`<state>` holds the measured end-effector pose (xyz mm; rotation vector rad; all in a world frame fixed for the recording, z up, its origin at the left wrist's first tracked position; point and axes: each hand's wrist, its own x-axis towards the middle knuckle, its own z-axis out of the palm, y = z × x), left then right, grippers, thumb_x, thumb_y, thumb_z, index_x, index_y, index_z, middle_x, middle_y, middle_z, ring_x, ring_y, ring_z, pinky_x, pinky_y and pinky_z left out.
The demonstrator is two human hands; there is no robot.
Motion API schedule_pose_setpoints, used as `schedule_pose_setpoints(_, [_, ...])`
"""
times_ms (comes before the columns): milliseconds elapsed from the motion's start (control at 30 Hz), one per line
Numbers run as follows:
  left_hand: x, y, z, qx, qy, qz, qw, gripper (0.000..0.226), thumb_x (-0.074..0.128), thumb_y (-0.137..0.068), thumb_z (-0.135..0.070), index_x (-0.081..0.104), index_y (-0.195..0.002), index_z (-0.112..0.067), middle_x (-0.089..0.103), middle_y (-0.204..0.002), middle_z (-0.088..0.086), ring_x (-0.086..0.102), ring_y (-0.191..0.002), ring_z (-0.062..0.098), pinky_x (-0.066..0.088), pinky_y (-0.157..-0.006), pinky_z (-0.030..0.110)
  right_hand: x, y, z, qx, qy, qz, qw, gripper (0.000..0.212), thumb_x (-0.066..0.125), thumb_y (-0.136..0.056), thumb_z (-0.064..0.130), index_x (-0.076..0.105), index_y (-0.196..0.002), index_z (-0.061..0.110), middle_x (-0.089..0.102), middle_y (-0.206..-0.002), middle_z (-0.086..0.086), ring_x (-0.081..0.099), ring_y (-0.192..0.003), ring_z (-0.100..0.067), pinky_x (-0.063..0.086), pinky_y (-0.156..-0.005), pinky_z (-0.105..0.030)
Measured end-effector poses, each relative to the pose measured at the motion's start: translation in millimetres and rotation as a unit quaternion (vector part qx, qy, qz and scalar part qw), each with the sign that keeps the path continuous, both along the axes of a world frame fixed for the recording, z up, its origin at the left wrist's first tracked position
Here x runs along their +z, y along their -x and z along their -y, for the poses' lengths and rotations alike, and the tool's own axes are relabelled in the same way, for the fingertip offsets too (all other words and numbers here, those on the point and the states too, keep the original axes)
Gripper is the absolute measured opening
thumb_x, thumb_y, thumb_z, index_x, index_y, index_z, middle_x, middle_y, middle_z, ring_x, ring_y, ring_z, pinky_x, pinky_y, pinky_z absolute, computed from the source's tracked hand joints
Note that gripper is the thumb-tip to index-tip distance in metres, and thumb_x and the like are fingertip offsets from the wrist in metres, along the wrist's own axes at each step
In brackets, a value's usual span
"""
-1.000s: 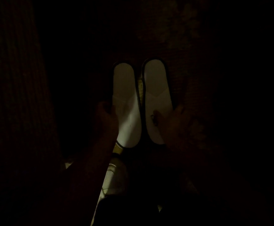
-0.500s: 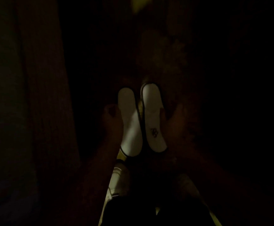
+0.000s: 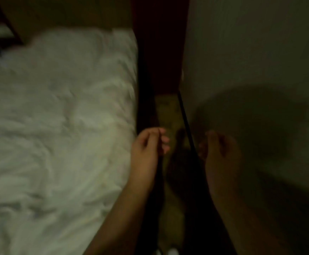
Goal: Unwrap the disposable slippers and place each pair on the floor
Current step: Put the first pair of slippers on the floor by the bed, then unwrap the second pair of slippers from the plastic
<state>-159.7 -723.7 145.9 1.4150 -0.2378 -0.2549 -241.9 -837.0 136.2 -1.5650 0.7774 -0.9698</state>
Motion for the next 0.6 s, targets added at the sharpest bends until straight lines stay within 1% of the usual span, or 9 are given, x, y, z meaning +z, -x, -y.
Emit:
schedule_pose_setpoints(67, [95.7,-1.9,-19.9,-0.009,0.007,0.045,0.999,0.027,0.044,-0.098,-0.015,0.067,-0.083,-0.015,0.067,-0.064,-0.003,0.06,-0.053,0.008,0.051,-0.054,0.018,92.6,-5.8,-7.7,0.03,0.011,0.049,0.998,0.023,0.053,-0.093,0.035,0.061,-0.075,0.024,0.063,-0.059,0.013,0.055,-0.05,0.005,0.04,-0.045,-0.006])
schedule_pose_setpoints(133, [196.2,0.8,-45.5,-0.003,0.016,0.091,0.996,0.027,0.044,-0.098,-0.013,0.066,-0.083,-0.012,0.067,-0.066,0.002,0.061,-0.054,0.01,0.051,-0.055,0.02,193.9,-4.8,-22.9,0.08,0.02,0.076,0.994,0.025,0.052,-0.093,0.038,0.06,-0.075,0.022,0.06,-0.056,0.012,0.052,-0.048,0.004,0.04,-0.047,-0.008])
schedule_pose_setpoints(167, [222.5,1.1,-51.1,0.003,0.015,0.111,0.994,0.027,0.043,-0.098,-0.013,0.066,-0.083,-0.012,0.067,-0.067,0.003,0.061,-0.055,0.012,0.051,-0.056,0.021,218.8,-4.9,-26.4,0.096,0.031,0.091,0.991,0.022,0.052,-0.091,0.037,0.059,-0.075,0.024,0.06,-0.056,0.012,0.052,-0.048,0.003,0.042,-0.05,-0.012])
schedule_pose_setpoints(233, [302.3,12.2,-81.2,0.027,0.021,0.145,0.989,0.027,0.043,-0.098,-0.016,0.066,-0.084,-0.014,0.068,-0.066,0.001,0.062,-0.056,0.012,0.051,-0.058,0.023,297.5,3.8,-41.7,0.125,0.048,0.133,0.982,0.017,0.051,-0.089,0.031,0.058,-0.074,0.027,0.06,-0.058,0.008,0.052,-0.047,-0.002,0.043,-0.053,-0.022])
schedule_pose_setpoints(267, [337.5,22.9,-98.4,0.041,0.024,0.162,0.986,0.027,0.044,-0.098,-0.019,0.067,-0.084,-0.016,0.069,-0.065,-0.002,0.063,-0.057,0.011,0.052,-0.059,0.023,332.8,13.4,-52.0,0.131,0.052,0.148,0.979,0.018,0.051,-0.091,0.027,0.059,-0.075,0.027,0.06,-0.059,0.007,0.052,-0.047,-0.003,0.043,-0.052,-0.022])
schedule_pose_setpoints(333, [395.6,43.2,-132.2,0.058,0.032,0.201,0.977,0.026,0.046,-0.096,-0.024,0.068,-0.084,-0.02,0.07,-0.067,-0.002,0.065,-0.061,0.012,0.053,-0.061,0.024,390.3,32.8,-70.9,0.144,0.063,0.185,0.97,0.021,0.051,-0.094,0.023,0.06,-0.076,0.028,0.061,-0.059,0.008,0.052,-0.049,-0.003,0.043,-0.049,-0.017])
schedule_pose_setpoints(400, [434.1,62.6,-167.5,0.08,0.039,0.218,0.972,0.024,0.047,-0.095,-0.027,0.068,-0.084,-0.021,0.071,-0.07,-0.002,0.065,-0.063,0.012,0.053,-0.062,0.024,427.0,48.9,-91.5,0.175,0.08,0.206,0.959,0.02,0.05,-0.092,0.024,0.06,-0.076,0.031,0.063,-0.059,0.014,0.054,-0.052,-0.002,0.044,-0.049,-0.014])
schedule_pose_setpoints(467, [456.6,86.2,-205.0,0.102,0.038,0.228,0.968,0.023,0.049,-0.093,-0.029,0.069,-0.085,-0.022,0.072,-0.072,-0.001,0.066,-0.065,0.011,0.054,-0.064,0.023,451.3,62.8,-119.8,0.214,0.102,0.203,0.95,0.02,0.05,-0.091,0.023,0.061,-0.078,0.033,0.064,-0.063,0.015,0.057,-0.058,-0.001,0.046,-0.053,-0.013])
schedule_pose_setpoints(600, [470.6,123.2,-273.0,0.147,0.051,0.232,0.96,0.023,0.05,-0.094,-0.025,0.07,-0.083,-0.021,0.072,-0.071,-0.003,0.066,-0.066,0.011,0.054,-0.067,0.026,472.2,80.7,-183.3,0.269,0.109,0.191,0.938,0.018,0.052,-0.093,0.018,0.062,-0.082,0.028,0.066,-0.066,0.011,0.06,-0.063,-0.006,0.05,-0.059,-0.019])
